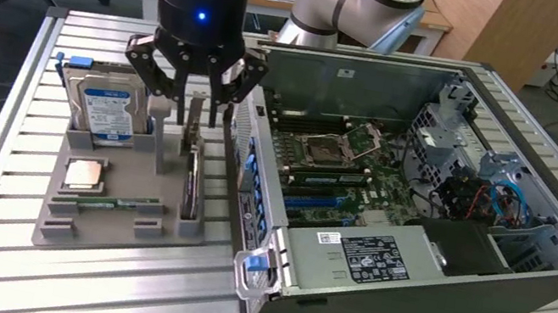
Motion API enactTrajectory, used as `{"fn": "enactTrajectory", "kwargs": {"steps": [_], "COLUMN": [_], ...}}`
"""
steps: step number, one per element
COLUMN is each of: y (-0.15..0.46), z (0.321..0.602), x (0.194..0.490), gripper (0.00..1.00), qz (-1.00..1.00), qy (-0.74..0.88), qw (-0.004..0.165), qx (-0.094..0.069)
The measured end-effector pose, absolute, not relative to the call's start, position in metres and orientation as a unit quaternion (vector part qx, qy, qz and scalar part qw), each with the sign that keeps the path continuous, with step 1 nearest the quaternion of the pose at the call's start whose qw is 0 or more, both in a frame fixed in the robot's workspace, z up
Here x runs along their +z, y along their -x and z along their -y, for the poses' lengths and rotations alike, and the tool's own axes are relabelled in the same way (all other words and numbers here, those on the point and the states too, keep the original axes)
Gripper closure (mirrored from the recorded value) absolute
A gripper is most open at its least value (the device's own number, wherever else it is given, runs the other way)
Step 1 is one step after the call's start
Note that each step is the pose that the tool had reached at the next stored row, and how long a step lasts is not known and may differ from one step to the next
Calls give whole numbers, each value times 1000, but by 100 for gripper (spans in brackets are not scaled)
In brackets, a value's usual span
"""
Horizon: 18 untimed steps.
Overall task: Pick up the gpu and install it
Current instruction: 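Pick up the gpu and move the gpu toward the slot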
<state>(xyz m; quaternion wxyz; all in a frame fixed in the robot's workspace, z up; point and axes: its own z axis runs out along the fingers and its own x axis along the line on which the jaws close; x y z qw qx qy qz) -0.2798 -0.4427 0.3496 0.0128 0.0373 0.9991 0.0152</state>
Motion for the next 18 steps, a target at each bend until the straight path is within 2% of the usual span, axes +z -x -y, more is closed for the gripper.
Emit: {"fn": "enactTrajectory", "kwargs": {"steps": [18], "y": [280], "z": [442], "x": [326], "gripper": [58], "qz": [-999], "qy": [-37], "qw": [13], "qx": [15]}}
